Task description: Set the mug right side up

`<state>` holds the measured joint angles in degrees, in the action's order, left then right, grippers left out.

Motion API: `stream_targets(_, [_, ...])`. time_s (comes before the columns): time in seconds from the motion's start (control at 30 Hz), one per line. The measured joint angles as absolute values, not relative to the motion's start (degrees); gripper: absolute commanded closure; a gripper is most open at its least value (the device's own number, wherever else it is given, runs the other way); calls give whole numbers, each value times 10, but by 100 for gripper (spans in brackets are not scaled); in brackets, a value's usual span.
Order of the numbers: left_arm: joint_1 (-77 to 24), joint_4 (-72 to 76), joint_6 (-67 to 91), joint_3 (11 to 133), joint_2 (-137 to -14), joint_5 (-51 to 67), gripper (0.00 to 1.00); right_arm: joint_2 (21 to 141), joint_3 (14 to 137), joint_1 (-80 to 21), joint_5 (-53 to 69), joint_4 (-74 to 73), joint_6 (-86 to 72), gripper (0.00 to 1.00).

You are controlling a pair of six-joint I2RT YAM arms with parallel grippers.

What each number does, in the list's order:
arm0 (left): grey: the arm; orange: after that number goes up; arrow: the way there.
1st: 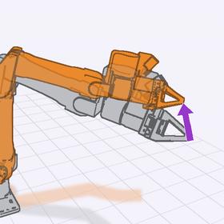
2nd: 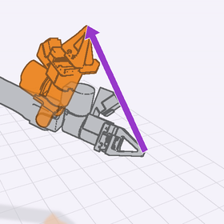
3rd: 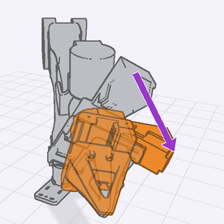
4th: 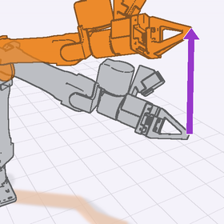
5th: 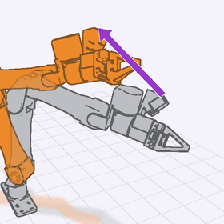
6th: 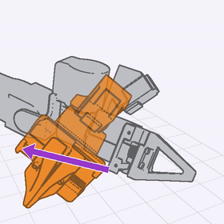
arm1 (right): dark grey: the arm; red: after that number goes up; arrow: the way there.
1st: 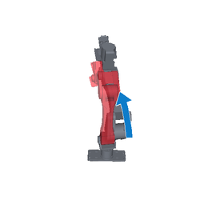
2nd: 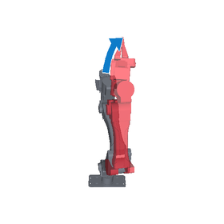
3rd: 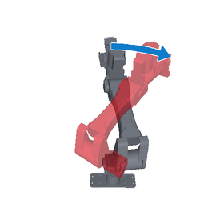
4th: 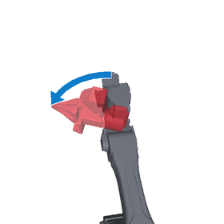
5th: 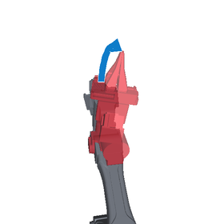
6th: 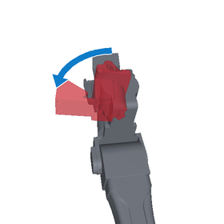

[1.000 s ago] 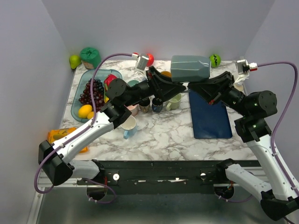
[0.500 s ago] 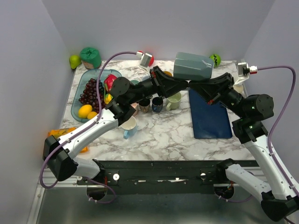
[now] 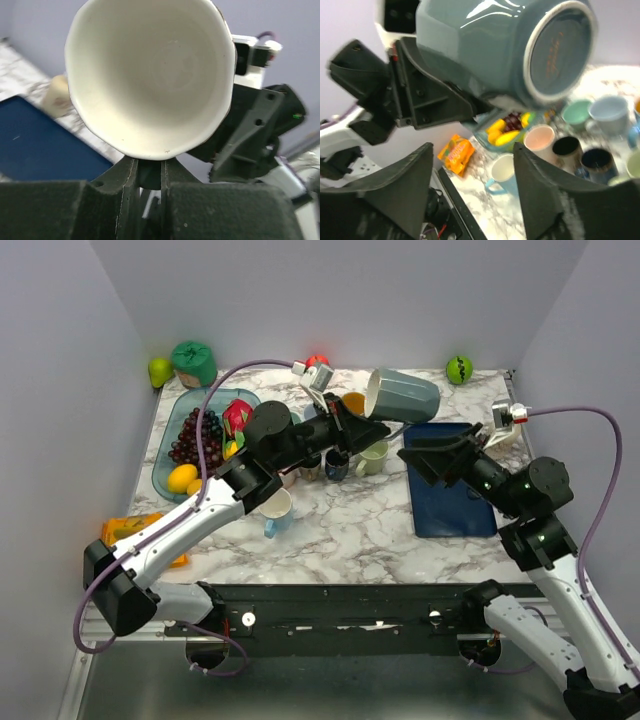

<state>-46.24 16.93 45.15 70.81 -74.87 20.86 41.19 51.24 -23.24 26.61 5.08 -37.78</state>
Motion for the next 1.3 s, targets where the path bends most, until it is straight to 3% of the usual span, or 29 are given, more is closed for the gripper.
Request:
stream_targets(0.37, [-480,-153,288,677,-680,27,100,300,481,-233,102,-198,-348,20])
stream_targets(0.63, [-552,-296,267,591,-663,-87,100,351,507,-233,-27,-350,-345,19])
stream_targets(1.23, [-575,-302,302,519,-775,-219,100,408,498,-233,-38,-413,-365,18])
stream_targets(1.27, [-575,-301,302,519,-781,-219,99,408,497,-233,-38,-413,-366,18])
stream_targets(1.3, [-575,-300,302,519,-787,-220,91,408,496,-233,-38,-414,-366,18])
